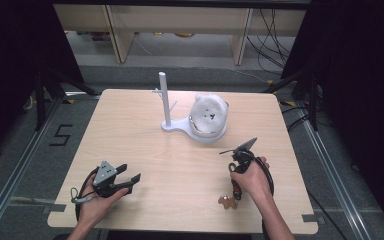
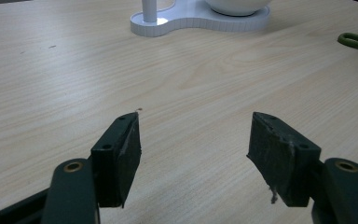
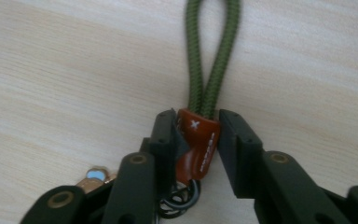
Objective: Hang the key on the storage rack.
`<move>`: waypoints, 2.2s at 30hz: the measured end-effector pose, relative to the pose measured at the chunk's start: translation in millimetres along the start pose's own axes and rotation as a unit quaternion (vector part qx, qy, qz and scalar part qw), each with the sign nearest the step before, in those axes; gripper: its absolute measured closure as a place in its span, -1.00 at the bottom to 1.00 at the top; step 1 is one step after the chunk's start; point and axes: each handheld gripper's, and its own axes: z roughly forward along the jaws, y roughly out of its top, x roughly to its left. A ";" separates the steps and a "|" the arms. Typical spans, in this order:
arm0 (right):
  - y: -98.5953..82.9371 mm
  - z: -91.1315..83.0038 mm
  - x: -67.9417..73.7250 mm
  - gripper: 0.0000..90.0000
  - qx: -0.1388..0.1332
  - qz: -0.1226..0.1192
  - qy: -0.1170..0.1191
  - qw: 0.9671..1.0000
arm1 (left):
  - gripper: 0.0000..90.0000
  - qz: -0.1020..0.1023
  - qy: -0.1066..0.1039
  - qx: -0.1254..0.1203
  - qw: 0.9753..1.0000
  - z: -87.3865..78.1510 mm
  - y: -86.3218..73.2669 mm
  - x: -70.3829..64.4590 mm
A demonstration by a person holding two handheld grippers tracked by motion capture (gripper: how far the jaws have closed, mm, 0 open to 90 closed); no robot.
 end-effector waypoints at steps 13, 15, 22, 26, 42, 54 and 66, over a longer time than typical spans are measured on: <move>-1.8 5.1 3.8 0.56 -0.001 -0.010 0.002 1.000 | -0.25 0.001 0.000 0.002 1.000 0.5 -0.1 -0.1; -2.0 5.8 1.8 0.59 -0.001 -0.028 0.007 1.000 | -0.25 0.000 -0.004 -0.002 1.000 1.5 -0.6 0.0; -5.2 1.9 5.4 0.77 -0.007 -0.045 0.022 0.999 | -0.25 0.000 -0.002 -0.001 1.000 0.0 0.0 -0.5; -9.9 2.0 1.0 0.78 -0.031 -0.057 0.030 0.997 | -0.24 -0.005 -0.010 -0.005 1.000 0.2 0.7 -1.2; -18.9 -15.3 16.5 0.77 -0.290 -0.132 0.144 0.937 | -0.16 -0.005 -0.057 -0.032 0.998 3.3 22.3 -20.3; -20.5 -13.7 34.6 0.77 -0.430 -0.152 0.204 0.866 | 0.07 -0.036 -0.109 -0.056 0.992 9.0 47.8 -25.4; -19.5 -18.6 51.9 0.77 -0.473 -0.184 0.253 0.824 | 0.27 -0.025 -0.161 -0.087 0.983 25.6 96.0 -38.3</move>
